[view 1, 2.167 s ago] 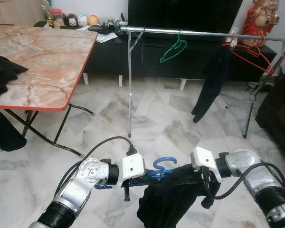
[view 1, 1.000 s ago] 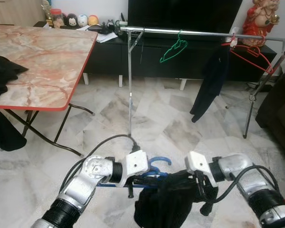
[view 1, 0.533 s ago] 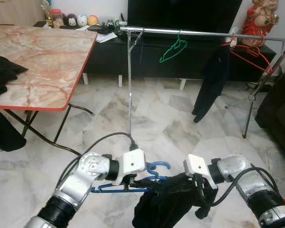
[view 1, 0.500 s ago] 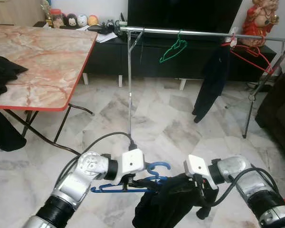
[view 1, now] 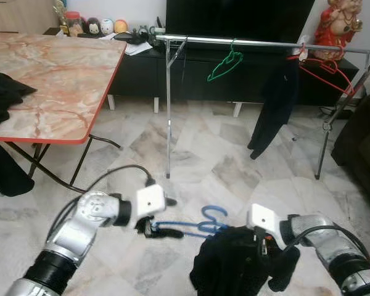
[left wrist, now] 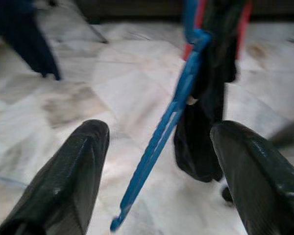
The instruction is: Hang hanger
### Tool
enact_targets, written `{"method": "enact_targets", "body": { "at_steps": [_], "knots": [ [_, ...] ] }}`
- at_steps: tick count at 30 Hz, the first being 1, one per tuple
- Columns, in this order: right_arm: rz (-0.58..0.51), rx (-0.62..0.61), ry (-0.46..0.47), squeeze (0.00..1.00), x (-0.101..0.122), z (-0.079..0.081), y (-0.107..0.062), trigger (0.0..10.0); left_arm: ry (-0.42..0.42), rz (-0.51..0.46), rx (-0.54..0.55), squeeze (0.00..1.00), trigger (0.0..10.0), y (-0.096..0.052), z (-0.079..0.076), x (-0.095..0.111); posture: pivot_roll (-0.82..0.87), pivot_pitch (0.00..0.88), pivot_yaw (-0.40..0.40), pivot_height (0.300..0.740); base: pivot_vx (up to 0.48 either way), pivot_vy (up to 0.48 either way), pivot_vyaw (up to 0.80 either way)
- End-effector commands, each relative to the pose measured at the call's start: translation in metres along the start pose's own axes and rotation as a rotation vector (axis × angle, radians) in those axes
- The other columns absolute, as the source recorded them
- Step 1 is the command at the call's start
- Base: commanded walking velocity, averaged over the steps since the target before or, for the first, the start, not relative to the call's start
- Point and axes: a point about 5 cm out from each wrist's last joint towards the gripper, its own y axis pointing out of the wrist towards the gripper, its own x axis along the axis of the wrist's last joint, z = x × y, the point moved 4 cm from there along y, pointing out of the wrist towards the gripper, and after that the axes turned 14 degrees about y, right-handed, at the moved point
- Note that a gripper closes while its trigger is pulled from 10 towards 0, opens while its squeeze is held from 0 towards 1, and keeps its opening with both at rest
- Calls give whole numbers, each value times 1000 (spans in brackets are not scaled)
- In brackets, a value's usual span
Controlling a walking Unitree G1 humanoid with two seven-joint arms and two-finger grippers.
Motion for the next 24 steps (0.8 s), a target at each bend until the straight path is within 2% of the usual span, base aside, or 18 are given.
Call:
{"method": "enact_targets", "body": {
  "at_steps": [1,3,4,6,9,10,11,12,13,14,16,19,22,24],
  "knots": [
    [-48,-74,4,0,6,-12,-9,0,-50,14,104,1000,10000,-7,11,-7,13,0,-99,740,0,0,0],
    [-66,-95,5,0,7,-13,-9,0,-93,17,198,1000,10000,-13,18,-12,15,0,-100,740,0,0,0],
    [-88,-103,0,0,11,-13,-8,0,-135,11,304,1000,10000,-19,25,-17,15,0,-101,740,0,0,0],
    [-102,-110,-6,0,14,-14,-8,0,-156,10,374,1000,10000,-23,29,-20,16,0,-101,740,0,0,0],
    [-130,-135,-38,0,25,-18,-11,0,-194,58,516,1000,10000,-37,36,-34,21,0,-100,740,0,0,0],
    [-145,-153,-63,0,33,-22,-14,0,-222,105,622,808,10000,-51,42,-47,19,0,-98,740,0,0,0],
    [-148,-159,-77,0,36,-23,-15,0,-240,123,664,808,10000,-57,44,-53,19,0,-98,740,0,0,0],
    [-151,-164,-91,0,39,-25,-16,0,-255,133,696,47,10000,-61,45,-57,19,0,-98,740,0,0,0],
    [-152,-168,-99,0,41,-26,-17,0,-264,139,717,47,10000,-64,45,-59,23,0,-99,740,0,0,0],
    [-174,-178,-123,0,52,-28,-19,0,-294,164,764,0,10000,-69,43,-69,24,0,-98,740,0,0,0],
    [-195,-181,-136,0,60,-30,-21,0,-314,186,779,0,10000,-70,39,-76,21,0,-97,740,0,0,0],
    [-256,-172,-160,0,80,-29,-20,0,-346,224,778,0,10000,-66,30,-87,25,0,-97,740,0,0,0],
    [-298,-148,-173,0,94,-25,-17,0,-384,220,770,0,10000,-62,23,-91,30,0,-94,740,0,0,0],
    [-367,-111,-185,0,114,-17,-11,0,-441,226,724,0,10000,-55,7,-99,34,0,-90,740,0,0,0]
  ]
}}
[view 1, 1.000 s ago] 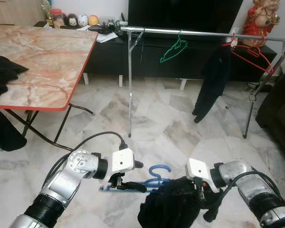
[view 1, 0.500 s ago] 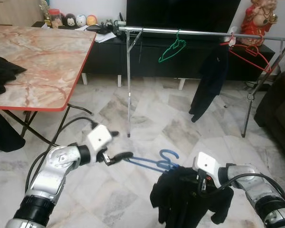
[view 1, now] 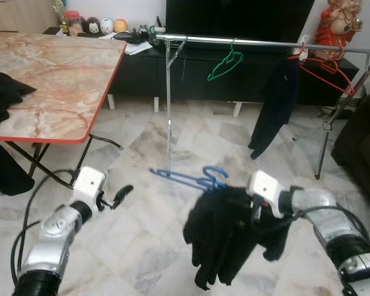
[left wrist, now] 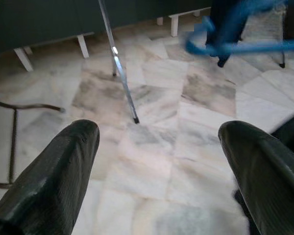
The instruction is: Hang hanger
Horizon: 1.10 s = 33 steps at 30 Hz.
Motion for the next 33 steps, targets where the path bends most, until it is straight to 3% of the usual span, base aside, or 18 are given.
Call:
{"method": "enact_targets", "body": {
  "at_steps": [1,6,10,18,20,23,31,32,33],
  "knots": [
    [-97,0,-17,0,28,-4,2,0,-19,24,-42,0,10000,-2,-12,-11,34,0,-90,740,0,0,0],
    [-146,120,-45,0,47,15,11,0,-96,-2,-81,0,10000,-2,-19,-13,42,0,-91,740,0,0,0],
    [-174,160,-83,0,63,21,17,0,-150,-25,-220,0,10000,-4,-38,-12,42,0,-91,740,0,0,0],
    [-242,227,-147,0,96,38,23,0,-153,-13,-307,0,10000,-5,-51,-17,47,0,-92,740,0,0,0],
    [-269,269,-162,0,105,49,27,0,-157,-4,-317,0,10000,-4,-54,-20,46,0,-92,740,0,0,0],
    [-285,315,-178,0,110,62,32,0,-135,18,-310,0,10000,-3,-56,-25,47,0,-91,740,0,0,0],
    [-284,332,-188,0,114,68,28,0,-123,49,-288,0,10000,-4,-55,-34,42,0,-89,740,0,0,0],
    [-282,330,-186,0,114,68,28,0,-125,51,-283,0,8392,-4,-54,-35,42,0,-89,740,0,0,0],
    [-281,328,-185,0,114,68,28,0,-126,50,-279,0,8392,-5,-53,-35,43,0,-91,740,0,0,0]
  ]
}}
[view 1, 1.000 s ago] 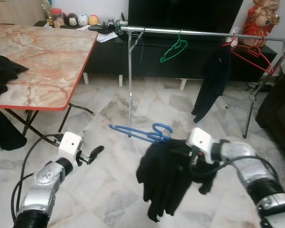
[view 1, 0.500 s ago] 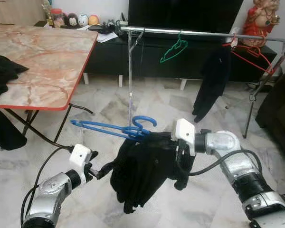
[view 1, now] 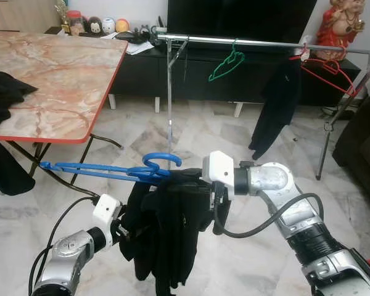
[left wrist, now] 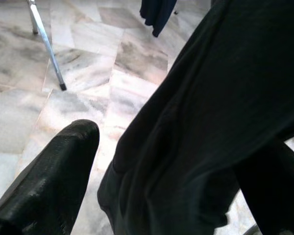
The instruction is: Hang hanger
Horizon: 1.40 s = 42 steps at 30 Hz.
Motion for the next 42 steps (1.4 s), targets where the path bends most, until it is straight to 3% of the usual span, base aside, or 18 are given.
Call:
{"method": "enact_targets", "body": {
  "at_steps": [1,2,3,4,5,9,12,14,15,17,22,25,29,30,31,32,34,42],
  "knots": [
    [-32,-3,-24,0,11,0,-3,0,23,11,-1,0,6314,1,1,-1,43,0,-91,740,0,0,0],
    [-28,-5,-23,0,10,-1,-4,0,24,14,3,0,6196,-1,2,-2,44,0,-91,740,0,0,0],
    [-23,-7,-23,0,10,-1,-4,0,24,19,9,0,8118,-3,3,-4,45,0,-90,740,0,0,0],
    [-20,-10,-22,0,9,-2,-4,0,24,23,12,0,8118,-5,4,-5,45,0,-90,740,0,0,0],
    [-19,-21,-19,0,8,-4,-5,0,22,38,7,0,9765,-9,3,-10,51,0,-93,740,0,0,0],
    [-20,-23,-15,0,8,-4,-5,0,24,55,-5,0,9804,-11,0,-16,52,0,-92,740,0,0,0],
    [-18,-23,-13,0,9,-3,-5,0,21,60,1,0,7882,-12,1,-18,55,0,-94,740,0,0,0],
    [-17,-25,-12,0,8,-4,-5,0,14,66,9,0,4157,-11,1,-21,57,0,-93,740,0,0,0],
    [-17,-25,-12,0,8,-4,-5,0,14,66,9,0,4157,-11,1,-21,57,0,-93,740,0,0,0],
    [-16,-24,-10,0,8,-4,-4,0,7,73,13,0,0,-10,0,-24,53,0,-92,740,0,0,0],
    [-20,-20,-7,0,8,-3,-3,0,-15,62,28,0,0,-8,2,-23,52,0,-90,740,0,0,0],
    [-22,-21,-6,0,8,-3,-2,0,-39,64,35,0,1137,-7,2,-25,53,0,-88,740,0,0,0],
    [-26,-20,-8,0,10,-3,-2,0,-61,64,34,0,8118,-6,1,-27,53,0,-89,740,0,0,0],
    [-27,-19,-8,0,10,-3,-2,0,-66,65,34,0,8157,-6,1,-28,53,0,-89,740,0,0,0],
    [-26,-19,-8,0,10,-3,-2,0,-65,67,34,0,6353,-7,0,-29,55,0,-90,740,0,0,0],
    [-26,-20,-8,0,10,-3,-2,0,-64,72,41,0,902,-8,1,-31,55,0,-90,740,0,0,0],
    [-26,-22,-7,0,9,-4,-2,0,-65,76,54,0,0,-9,2,-32,55,0,-90,740,0,0,0],
    [-16,-22,-1,0,5,-4,-2,0,-68,83,115,0,0,-13,12,-36,54,0,-86,740,0,0,0]
  ]
}}
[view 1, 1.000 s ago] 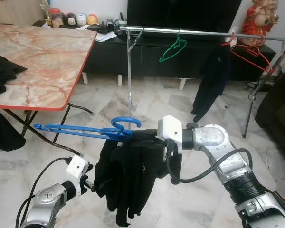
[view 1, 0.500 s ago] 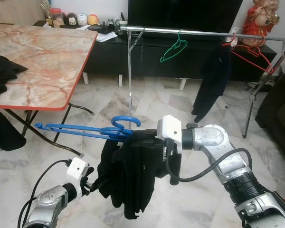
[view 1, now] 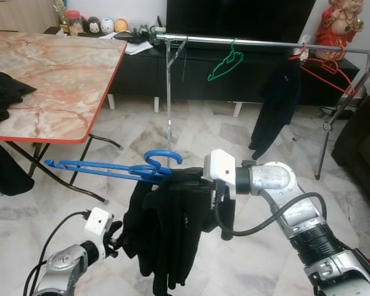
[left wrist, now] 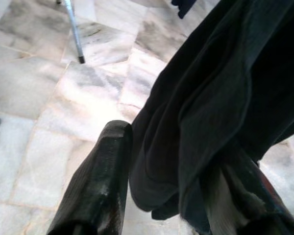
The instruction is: Hang hanger
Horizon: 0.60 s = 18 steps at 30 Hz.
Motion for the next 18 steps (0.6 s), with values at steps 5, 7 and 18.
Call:
{"method": "enact_targets", "body": {
  "at_steps": [5,7,18],
  "knots": [
    [-15,-6,-12,0,2,-1,-1,0,-20,-19,70,0,0,-2,13,3,56,0,-81,740,0,0,0],
    [-15,-5,-10,0,2,0,-1,0,-20,-22,72,0,0,-3,14,3,56,0,-81,740,0,0,0],
    [-7,-12,3,0,-4,0,-1,0,-37,-46,57,0,0,-4,13,4,58,0,-78,740,0,0,0]
  ]
}}
